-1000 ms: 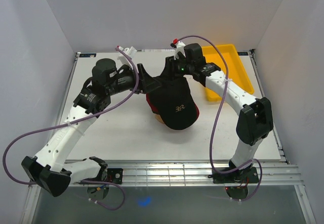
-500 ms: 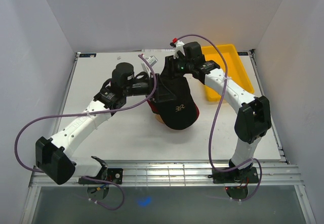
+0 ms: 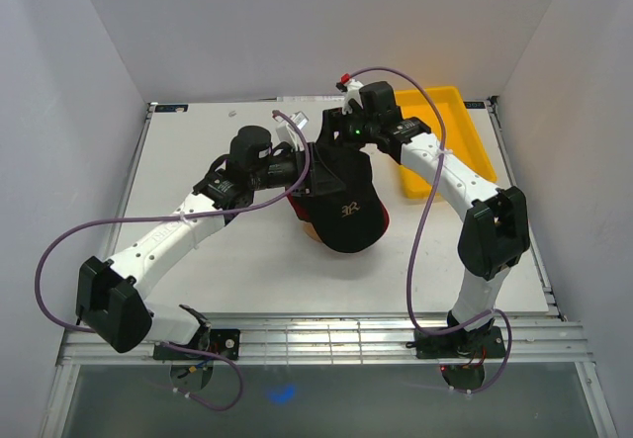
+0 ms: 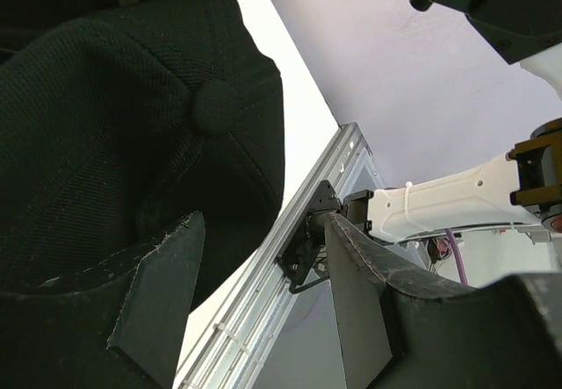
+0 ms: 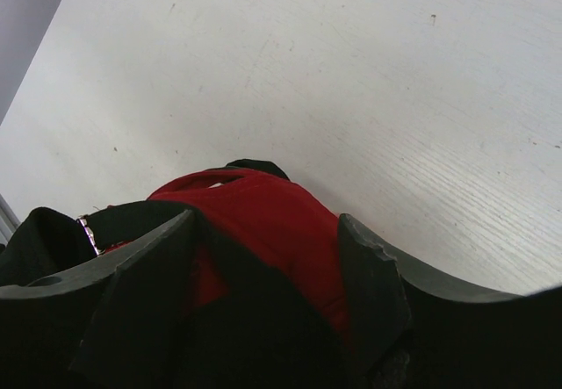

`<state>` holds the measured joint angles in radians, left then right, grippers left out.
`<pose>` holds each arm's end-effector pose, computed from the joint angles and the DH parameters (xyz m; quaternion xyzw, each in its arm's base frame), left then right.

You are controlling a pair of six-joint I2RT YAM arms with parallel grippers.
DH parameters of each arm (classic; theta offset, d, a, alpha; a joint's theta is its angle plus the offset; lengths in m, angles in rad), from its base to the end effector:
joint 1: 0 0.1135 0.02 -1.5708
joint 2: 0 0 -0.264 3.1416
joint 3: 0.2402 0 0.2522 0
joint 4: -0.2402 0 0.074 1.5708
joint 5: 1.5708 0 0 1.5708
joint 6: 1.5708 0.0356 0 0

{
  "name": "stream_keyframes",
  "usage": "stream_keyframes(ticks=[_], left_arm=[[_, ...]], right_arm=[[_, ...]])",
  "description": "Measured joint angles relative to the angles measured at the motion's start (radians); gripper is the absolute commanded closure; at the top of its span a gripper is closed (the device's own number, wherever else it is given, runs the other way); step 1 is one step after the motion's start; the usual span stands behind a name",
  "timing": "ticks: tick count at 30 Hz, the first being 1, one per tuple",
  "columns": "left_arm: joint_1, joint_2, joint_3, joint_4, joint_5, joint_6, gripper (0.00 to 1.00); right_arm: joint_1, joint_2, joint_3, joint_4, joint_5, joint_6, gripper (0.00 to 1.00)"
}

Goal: Stack the hats

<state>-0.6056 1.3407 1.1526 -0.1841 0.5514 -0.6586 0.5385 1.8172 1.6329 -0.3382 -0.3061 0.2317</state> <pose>0.2433 -0.1911 0.3457 0.1324 0.7983 -0.5020 0.3051 0.3634 0.2296 0.3297 -0.2061 0.8339 0.3081 0.4088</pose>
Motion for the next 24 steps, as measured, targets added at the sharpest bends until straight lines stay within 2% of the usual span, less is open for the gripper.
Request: stream_keyframes(ticks=[11, 18, 24], left_arm=[[0.0, -0.005, 0.001, -0.026, -0.032, -0.001, 0.32], [0.0, -0.005, 0.008, -0.053, -0.04, 0.0, 0.32], [0.0, -0.005, 0.019, -0.082, -0.049, 0.005, 0.32]], right_arm=[[-0.032, -0.009, 0.029, -0.071, 0.055, 0.037, 0.18], [-0.102, -0.058, 0.04, -0.127, 0.068, 0.086, 0.16], [-0.13, -0.142, -0.009, -0.109, 0.077, 0.11, 0.15]])
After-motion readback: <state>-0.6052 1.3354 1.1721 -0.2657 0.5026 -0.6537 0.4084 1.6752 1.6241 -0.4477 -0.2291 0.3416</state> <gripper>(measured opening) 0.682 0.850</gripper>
